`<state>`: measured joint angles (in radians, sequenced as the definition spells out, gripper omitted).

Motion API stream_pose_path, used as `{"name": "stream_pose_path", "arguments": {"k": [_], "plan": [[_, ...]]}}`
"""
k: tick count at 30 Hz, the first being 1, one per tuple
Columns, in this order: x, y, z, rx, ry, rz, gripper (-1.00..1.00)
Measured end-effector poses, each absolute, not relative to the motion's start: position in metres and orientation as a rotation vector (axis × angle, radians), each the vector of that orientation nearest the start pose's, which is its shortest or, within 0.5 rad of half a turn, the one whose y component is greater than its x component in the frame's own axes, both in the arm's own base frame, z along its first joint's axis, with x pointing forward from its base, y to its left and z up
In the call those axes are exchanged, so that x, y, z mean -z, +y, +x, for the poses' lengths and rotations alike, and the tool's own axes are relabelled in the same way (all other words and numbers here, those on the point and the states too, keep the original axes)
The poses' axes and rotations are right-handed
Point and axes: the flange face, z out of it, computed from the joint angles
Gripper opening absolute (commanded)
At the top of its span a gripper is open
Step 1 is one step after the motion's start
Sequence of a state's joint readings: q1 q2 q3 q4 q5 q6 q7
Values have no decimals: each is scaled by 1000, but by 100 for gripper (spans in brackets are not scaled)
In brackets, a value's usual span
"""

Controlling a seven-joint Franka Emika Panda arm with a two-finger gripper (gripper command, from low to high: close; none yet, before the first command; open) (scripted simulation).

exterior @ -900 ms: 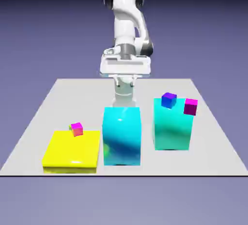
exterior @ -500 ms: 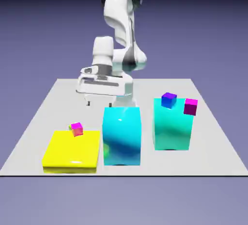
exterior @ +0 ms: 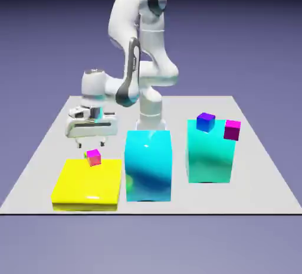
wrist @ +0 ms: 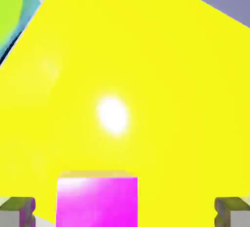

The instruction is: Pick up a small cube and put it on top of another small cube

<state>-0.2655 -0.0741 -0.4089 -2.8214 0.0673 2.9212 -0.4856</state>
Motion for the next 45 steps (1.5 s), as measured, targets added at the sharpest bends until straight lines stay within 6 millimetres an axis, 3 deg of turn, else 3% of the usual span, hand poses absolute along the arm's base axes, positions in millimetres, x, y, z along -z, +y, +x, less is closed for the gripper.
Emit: {"name": "stream_pose_path", "arguments": {"k": [6, 8, 9, 10, 11, 19, 20, 22, 33, 36, 38, 42, 45], "plan": [[-198, -267, 238, 27, 197, -3140, 0], [-195, -274, 222, 7, 230, -3129, 0], [-190, -275, 223, 8, 226, -3132, 0], [-185, -261, 241, 8, 123, -3140, 0], [-179, -268, 235, 9, 159, -3140, 0], [-126, -263, 234, 7, 158, -3134, 0], [-125, -263, 234, 7, 158, -3133, -100], [-125, -263, 234, 7, 158, -3133, -100], [-195, -264, 234, 6, 158, -3133, -100], [-196, -268, 232, -19, 157, -3111, -100], [-213, -265, 256, -9, 12, -3095, -100], [-251, -273, 282, 19, -165, -3042, -100], [-289, -224, 335, 57, -289, -3014, -100]]}}
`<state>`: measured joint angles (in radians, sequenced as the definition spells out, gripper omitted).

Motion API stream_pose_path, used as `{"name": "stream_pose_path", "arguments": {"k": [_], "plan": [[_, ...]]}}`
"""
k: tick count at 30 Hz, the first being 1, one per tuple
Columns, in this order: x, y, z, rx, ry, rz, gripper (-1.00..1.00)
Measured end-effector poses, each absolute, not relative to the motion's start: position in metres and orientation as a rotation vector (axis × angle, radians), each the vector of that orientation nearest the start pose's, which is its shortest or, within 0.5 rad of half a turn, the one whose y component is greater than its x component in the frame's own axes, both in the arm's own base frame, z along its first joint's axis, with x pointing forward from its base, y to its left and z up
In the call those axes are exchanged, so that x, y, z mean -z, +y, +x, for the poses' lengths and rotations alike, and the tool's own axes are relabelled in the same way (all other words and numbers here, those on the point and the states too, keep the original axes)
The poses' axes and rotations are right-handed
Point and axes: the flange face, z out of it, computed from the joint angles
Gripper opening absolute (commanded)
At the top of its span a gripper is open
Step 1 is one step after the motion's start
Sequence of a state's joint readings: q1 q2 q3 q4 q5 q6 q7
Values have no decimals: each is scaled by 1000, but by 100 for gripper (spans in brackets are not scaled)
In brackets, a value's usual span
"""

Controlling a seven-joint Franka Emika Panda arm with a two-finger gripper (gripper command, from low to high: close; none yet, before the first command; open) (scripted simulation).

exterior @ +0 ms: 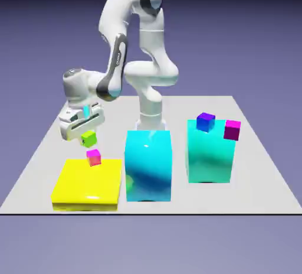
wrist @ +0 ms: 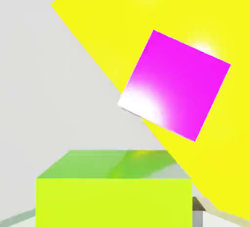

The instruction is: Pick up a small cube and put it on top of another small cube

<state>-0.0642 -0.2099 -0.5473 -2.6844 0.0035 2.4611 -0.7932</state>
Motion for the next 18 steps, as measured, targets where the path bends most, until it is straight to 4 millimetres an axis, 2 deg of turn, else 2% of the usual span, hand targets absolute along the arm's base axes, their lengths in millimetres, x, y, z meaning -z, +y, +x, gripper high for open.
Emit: {"name": "stream_pose_path", "arguments": {"k": [4, 7, 9, 13, 18], "plan": [[-343, -144, 382, 90, -449, -2975, -100], [-365, -77, 398, 60, -514, -2965, -100], [-379, -32, 400, 41, -557, -2964, -100], [-407, 57, 389, 6, -641, -2972, -100], [-439, 159, 345, -16, -741, -3003, -100]]}}
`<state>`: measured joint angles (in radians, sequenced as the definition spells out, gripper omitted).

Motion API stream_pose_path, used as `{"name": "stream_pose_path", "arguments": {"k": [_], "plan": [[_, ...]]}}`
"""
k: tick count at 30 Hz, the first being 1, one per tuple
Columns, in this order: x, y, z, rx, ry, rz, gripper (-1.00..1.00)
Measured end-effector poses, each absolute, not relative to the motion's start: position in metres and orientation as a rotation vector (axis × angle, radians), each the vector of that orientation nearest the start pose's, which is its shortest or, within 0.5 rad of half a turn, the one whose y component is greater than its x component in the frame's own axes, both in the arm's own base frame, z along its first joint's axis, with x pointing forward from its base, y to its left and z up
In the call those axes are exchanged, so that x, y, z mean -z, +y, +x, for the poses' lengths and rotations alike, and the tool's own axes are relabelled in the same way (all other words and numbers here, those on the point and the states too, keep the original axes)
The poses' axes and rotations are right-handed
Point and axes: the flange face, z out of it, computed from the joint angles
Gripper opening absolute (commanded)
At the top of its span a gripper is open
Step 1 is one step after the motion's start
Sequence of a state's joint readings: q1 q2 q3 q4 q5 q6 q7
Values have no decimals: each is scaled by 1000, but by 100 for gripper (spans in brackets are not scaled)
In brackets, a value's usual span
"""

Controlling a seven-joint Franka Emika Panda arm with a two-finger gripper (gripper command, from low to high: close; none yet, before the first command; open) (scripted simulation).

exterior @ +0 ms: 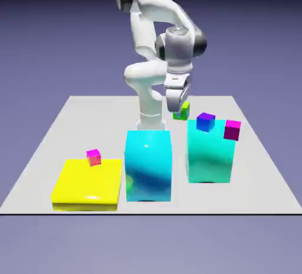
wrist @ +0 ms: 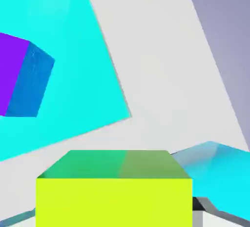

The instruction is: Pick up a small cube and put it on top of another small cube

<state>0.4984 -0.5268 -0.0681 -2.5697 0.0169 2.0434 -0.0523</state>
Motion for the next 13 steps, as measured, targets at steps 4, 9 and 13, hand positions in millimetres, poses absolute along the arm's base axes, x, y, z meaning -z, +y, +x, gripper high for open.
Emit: {"name": "stream_pose_path", "arguments": {"k": [4, 9, 13], "plan": [[-462, 214, 302, 3, -806, -3029, -100], [-402, 215, 303, 3, -806, -3029, -100], [-407, 215, 303, 5, -807, -3030, 100]]}}
